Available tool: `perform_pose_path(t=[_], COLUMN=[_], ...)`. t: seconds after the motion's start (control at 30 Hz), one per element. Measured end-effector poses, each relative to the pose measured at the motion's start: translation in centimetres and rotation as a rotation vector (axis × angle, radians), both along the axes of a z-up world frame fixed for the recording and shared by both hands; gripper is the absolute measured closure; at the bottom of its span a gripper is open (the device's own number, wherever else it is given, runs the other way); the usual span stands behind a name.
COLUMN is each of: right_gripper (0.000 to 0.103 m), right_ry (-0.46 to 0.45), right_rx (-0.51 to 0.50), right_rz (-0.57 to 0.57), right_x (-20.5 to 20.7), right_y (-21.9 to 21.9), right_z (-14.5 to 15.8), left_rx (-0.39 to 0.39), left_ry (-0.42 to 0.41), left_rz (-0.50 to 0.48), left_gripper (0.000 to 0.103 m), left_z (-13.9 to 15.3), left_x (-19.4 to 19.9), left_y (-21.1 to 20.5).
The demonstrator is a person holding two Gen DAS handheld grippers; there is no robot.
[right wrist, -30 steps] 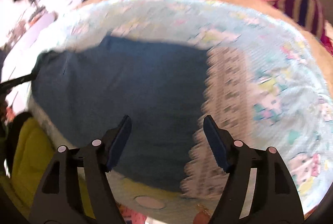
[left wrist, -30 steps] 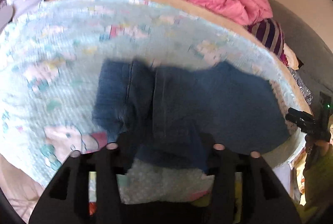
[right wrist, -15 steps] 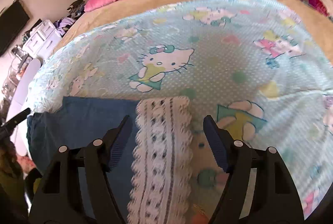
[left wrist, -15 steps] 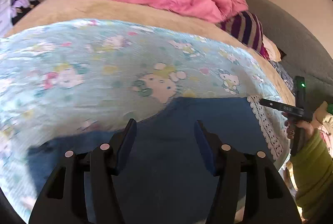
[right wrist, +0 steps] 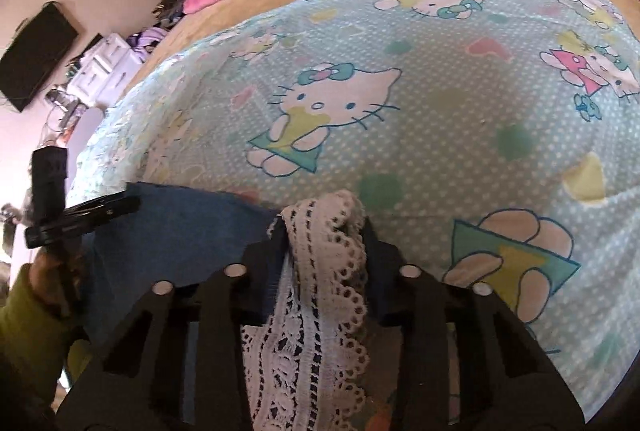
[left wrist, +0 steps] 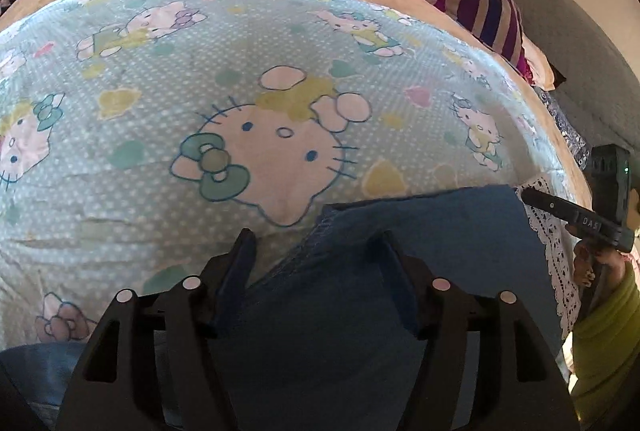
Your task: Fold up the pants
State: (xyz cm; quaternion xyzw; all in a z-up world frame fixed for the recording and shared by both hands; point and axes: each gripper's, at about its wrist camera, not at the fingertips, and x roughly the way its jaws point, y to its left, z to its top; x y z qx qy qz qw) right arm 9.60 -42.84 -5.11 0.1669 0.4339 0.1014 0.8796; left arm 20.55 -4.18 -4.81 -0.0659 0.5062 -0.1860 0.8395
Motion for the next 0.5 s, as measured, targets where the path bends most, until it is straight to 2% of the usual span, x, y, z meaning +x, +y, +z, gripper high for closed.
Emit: perform_pose_path(t=[0.07, 0.17, 0.3, 0.43, 0.5], right_gripper=[0.085, 0.086, 0.086, 0.085, 0.083], right_ry=[-0.036, -0.097, -0.145, -0.081, -0.029], right_rx=[-0.027, -0.066, -0.131, -0.189, -0.233], right_rz=[0.013, 0.014, 0.011, 0.014, 0.016], right_x=[-0.2, -0.2, 1.0, 3.3, 4.1], right_y=[0.4, 0.4, 0.5, 0.6, 0.7], right_z=[1.0, 3.1, 4.8, 3.3, 1.6], left_rx=[-0.026, 0.043, 0.060, 0.105, 0.104], left_ry=[0.006, -0.062, -0.132, -0.123, -0.103], left_rz=[-0.029, -0.059, -0.050, -0.047, -0.038], left_gripper=[0.092, 0.092, 0.095, 0.095, 0.095], left_z=[0.3, 1.8, 3.6, 2.6, 1.6], left_x=[-0.1, -0.5, 0.3, 1.2, 1.4], left_y=[-0.6, -1.8, -2.2, -2.9, -2.7])
